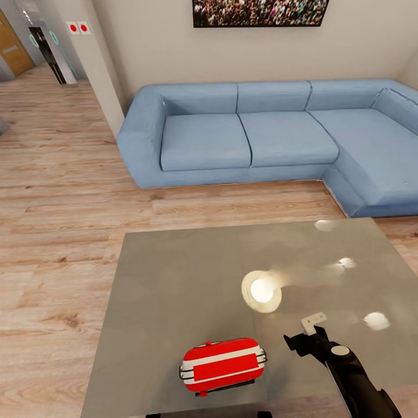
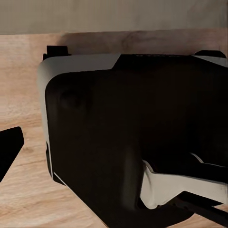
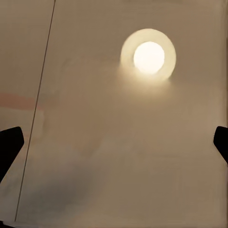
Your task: Turn on the radio receiver that's on the table in the living room.
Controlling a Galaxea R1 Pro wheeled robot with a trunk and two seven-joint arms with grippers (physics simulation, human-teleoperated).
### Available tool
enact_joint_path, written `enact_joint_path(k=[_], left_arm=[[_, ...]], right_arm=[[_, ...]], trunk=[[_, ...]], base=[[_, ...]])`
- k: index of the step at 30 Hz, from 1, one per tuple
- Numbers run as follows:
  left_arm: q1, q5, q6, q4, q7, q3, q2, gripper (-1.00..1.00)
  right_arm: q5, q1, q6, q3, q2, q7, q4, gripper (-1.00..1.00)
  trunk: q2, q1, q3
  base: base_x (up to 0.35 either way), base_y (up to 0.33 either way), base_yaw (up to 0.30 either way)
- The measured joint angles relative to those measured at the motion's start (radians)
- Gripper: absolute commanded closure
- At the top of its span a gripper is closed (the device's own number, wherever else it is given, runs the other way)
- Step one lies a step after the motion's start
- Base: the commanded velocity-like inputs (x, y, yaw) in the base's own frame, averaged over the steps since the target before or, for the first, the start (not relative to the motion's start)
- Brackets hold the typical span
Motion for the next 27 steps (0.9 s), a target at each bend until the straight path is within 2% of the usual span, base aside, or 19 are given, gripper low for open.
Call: enact_joint_path(k=[5, 6, 7, 9, 10, 12, 13, 16, 17, 20, 25, 27], left_arm=[[0.0, 0.001, 0.027, -0.028, -0.028, 0.004, -0.001, -1.0], [0.0, 0.0, 0.034, -0.16, -0.105, 0.005, -0.001, -1.0], [0.0, 0.005, 0.039, -0.325, -0.126, 0.006, -0.001, -1.0], [0.0, 0.002, 0.041, -0.321, -0.14, 0.008, 0.0, -1.0], [0.0, 0.001, 0.043, -0.323, -0.149, 0.011, 0.0, -1.0], [0.0, 0.002, 0.044, -0.323, -0.156, 0.016, 0.0, -1.0], [0.0, 0.002, 0.044, -0.324, -0.159, 0.022, 0.0, -1.0], [0.0, 0.002, 0.045, -0.324, -0.163, 0.031, 0.0, -1.0], [0.0, 0.002, 0.045, -0.325, -0.164, 0.035, 0.0, -1.0], [0.0, 0.002, 0.045, -0.325, -0.166, 0.039, 0.0, -1.0], [0.0, 0.002, 0.045, -0.325, -0.166, 0.041, 0.0, -1.0], [0.0, 0.003, 0.045, -0.324, -0.166, 0.041, 0.0, -1.0]], right_arm=[[0.022, 0.001, 0.003, 0.004, -0.001, 0.001, -0.028, -1.0], [0.06, 0.001, 0.003, 0.005, 0.0, 0.002, -0.152, -1.0], [0.097, 0.002, 0.008, 0.006, 0.0, 0.008, -0.205, -1.0], [0.138, 0.002, 0.012, 0.007, 0.001, 0.02, -0.234, -1.0], [0.178, 0.004, 0.016, 0.008, 0.002, 0.043, -0.262, -1.0], [0.214, 0.009, 0.018, 0.008, 0.003, 0.077, -0.291, -1.0], [0.242, 0.017, 0.02, 0.008, 0.005, 0.12, -0.32, -1.0], [0.272, 0.029, 0.022, 0.009, 0.006, 0.195, -0.368, -1.0], [0.284, 0.035, 0.023, 0.009, 0.007, 0.242, -0.397, -1.0], [0.3, 0.05, 0.024, 0.009, 0.007, 0.318, -0.44, -1.0], [0.325, 0.074, 0.023, 0.017, 0.004, 0.371, -0.47, -1.0], [0.344, 0.087, 0.022, 0.043, 0.003, 0.381, -0.475, -1.0]], trunk=[[0.0, 0.0, 0.0], [0.0, 0.0, 0.0], [0.0, 0.0, 0.0], [0.0, 0.0, 0.0], [0.0, 0.0, 0.0], [0.0, 0.0, 0.0], [0.0, 0.0, 0.0], [0.0, 0.0, 0.0], [0.0, 0.0, 0.0], [0.0, 0.0, 0.0], [0.0, 0.0, 0.0], [0.0, 0.0, 0.0]], base=[[0.0, 0.0, 0.0], [0.0, 0.0, 0.0], [0.0, 0.0, 0.0], [0.0, 0.0, 0.0], [0.0, 0.0, 0.0], [0.0, 0.0, 0.0], [0.0, 0.0, 0.0], [0.0, 0.0, 0.0], [0.0, 0.0, 0.0], [0.0, 0.0, 0.0], [0.0, 0.0, 0.0], [0.0, 0.0, 0.0]])
